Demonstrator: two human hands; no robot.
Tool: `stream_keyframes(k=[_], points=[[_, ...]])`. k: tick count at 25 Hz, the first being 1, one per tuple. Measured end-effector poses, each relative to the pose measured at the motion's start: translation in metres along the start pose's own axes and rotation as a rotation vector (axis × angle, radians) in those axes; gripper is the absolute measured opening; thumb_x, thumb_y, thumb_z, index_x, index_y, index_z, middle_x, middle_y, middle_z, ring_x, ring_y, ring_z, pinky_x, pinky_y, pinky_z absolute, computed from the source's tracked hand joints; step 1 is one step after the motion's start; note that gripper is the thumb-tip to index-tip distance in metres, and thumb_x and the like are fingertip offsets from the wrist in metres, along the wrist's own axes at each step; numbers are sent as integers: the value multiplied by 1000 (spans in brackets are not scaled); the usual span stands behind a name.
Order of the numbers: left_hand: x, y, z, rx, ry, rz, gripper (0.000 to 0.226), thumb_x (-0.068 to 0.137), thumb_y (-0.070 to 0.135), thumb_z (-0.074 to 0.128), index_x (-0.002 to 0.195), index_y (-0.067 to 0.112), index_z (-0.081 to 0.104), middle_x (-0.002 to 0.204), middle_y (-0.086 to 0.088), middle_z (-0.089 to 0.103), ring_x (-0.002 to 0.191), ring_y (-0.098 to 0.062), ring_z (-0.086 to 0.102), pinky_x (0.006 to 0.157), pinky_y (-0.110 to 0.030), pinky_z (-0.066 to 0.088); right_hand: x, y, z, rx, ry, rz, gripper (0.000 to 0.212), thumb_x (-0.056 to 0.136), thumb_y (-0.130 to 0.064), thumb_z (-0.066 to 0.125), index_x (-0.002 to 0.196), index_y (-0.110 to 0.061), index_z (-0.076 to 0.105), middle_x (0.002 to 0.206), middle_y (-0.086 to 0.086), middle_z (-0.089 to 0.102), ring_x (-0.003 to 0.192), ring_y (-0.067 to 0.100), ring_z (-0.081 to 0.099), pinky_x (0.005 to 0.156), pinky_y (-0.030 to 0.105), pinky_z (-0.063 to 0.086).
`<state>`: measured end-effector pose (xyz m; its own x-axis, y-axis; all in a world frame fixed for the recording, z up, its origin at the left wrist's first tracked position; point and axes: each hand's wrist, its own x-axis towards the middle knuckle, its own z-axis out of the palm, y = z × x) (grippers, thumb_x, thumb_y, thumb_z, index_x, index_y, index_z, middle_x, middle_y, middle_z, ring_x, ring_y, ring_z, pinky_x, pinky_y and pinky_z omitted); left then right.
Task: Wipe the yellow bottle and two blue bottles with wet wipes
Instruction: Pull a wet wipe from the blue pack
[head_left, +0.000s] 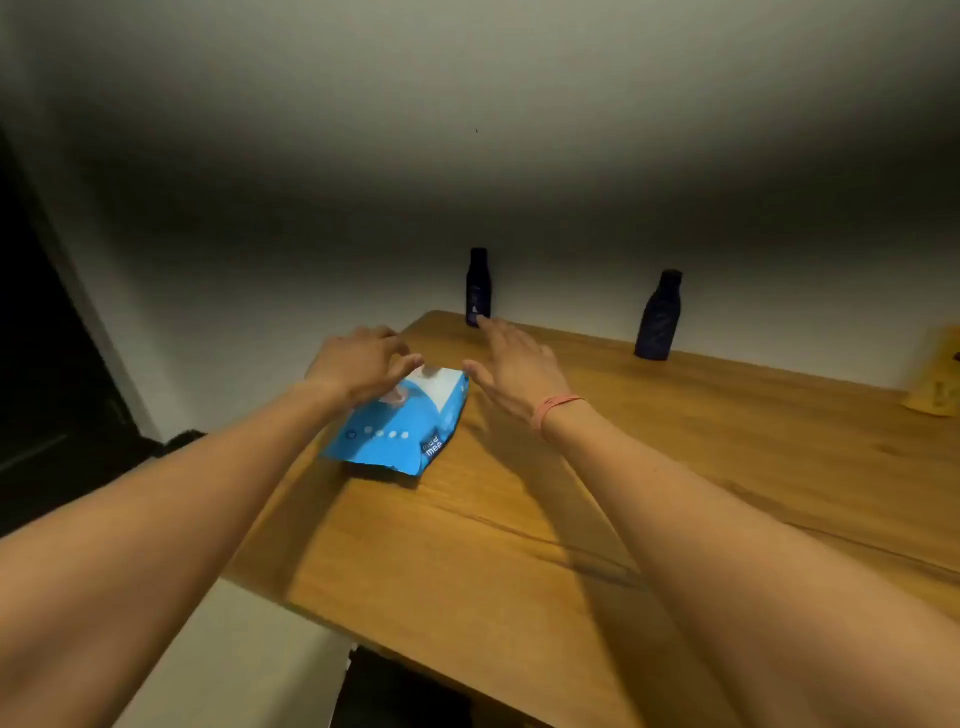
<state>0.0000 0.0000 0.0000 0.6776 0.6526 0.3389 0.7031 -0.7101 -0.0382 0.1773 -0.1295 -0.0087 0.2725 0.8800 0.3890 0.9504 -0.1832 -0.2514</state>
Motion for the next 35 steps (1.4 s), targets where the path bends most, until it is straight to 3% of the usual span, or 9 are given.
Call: stream_keyframes(k=[4, 8, 13, 18, 21, 26, 29, 32, 35], points=[[-25, -22, 13, -145, -43, 37, 42, 94, 59, 44, 121, 30, 60, 118, 5, 64, 95, -13, 58, 74, -26, 49, 2, -24, 25, 13, -99, -68, 65, 99, -50, 41, 153, -22, 20, 162, 1, 17, 148, 22, 21, 116, 45, 27], [-41, -35, 17, -190, -33, 116, 45, 91, 63, 47, 123, 32, 56, 119, 7, 63, 95, -11, 58, 75, -26, 51, 0, -39, 46, 81, -142, -146, 58, 99, -47, 43, 149, -20, 31, 160, 3, 23, 144, 23, 28, 116, 44, 30], [-48, -38, 20, -186, 46, 238, 32, 94, 46, 57, 118, 27, 60, 115, 5, 63, 95, -14, 60, 75, -28, 52, -1, -48, 59, 134, -172, -213, 47, 100, -41, 44, 141, -18, 43, 157, 4, 32, 138, 23, 38, 111, 41, 37], [-45, -32, 23, -217, 124, 196, 14, 95, 32, 59, 106, 23, 60, 105, 3, 66, 91, -14, 62, 76, -28, 54, 0, -52, 64, 243, -127, -170, 34, 97, -38, 52, 126, -20, 52, 130, 4, 58, 112, 19, 57, 87, 35, 53], [-41, -27, 23, -274, 166, 181, 13, 95, 31, 59, 105, 22, 61, 101, 3, 69, 88, -12, 63, 74, -26, 53, 1, -54, 63, 319, -94, -133, 24, 95, -37, 56, 114, -22, 57, 117, 4, 64, 96, 17, 60, 76, 30, 52], [-34, -12, 15, -299, 206, 181, 16, 97, 33, 55, 106, 20, 60, 97, 2, 70, 83, -15, 66, 73, -34, 58, 7, -55, 57, 479, -40, -24, 16, 96, -28, 58, 101, -14, 63, 102, 6, 68, 93, 20, 63, 77, 33, 57], [-30, -7, 15, -330, 216, 145, 23, 98, 39, 53, 112, 21, 55, 100, 2, 70, 80, -11, 63, 71, -30, 57, 8, -52, 50, 577, -1, 37, 16, 97, -26, 57, 99, -12, 65, 91, 1, 64, 87, 16, 61, 67, 19, 48], [-27, -1, 19, -349, 176, 125, 36, 96, 51, 50, 120, 25, 51, 105, 3, 69, 80, -8, 61, 68, -22, 52, 6, -44, 44, 709, 16, 102, 22, 98, -30, 54, 102, -12, 66, 95, 5, 69, 91, 17, 64, 76, 25, 53], [-24, 5, 20, -345, 106, 117, 52, 88, 67, 48, 124, 29, 47, 108, 9, 66, 83, -6, 61, 69, -24, 53, 4, -34, 36, 780, 51, 163, 20, 99, -27, 52, 105, -12, 65, 100, 6, 68, 94, 17, 65, 82, 28, 53]])
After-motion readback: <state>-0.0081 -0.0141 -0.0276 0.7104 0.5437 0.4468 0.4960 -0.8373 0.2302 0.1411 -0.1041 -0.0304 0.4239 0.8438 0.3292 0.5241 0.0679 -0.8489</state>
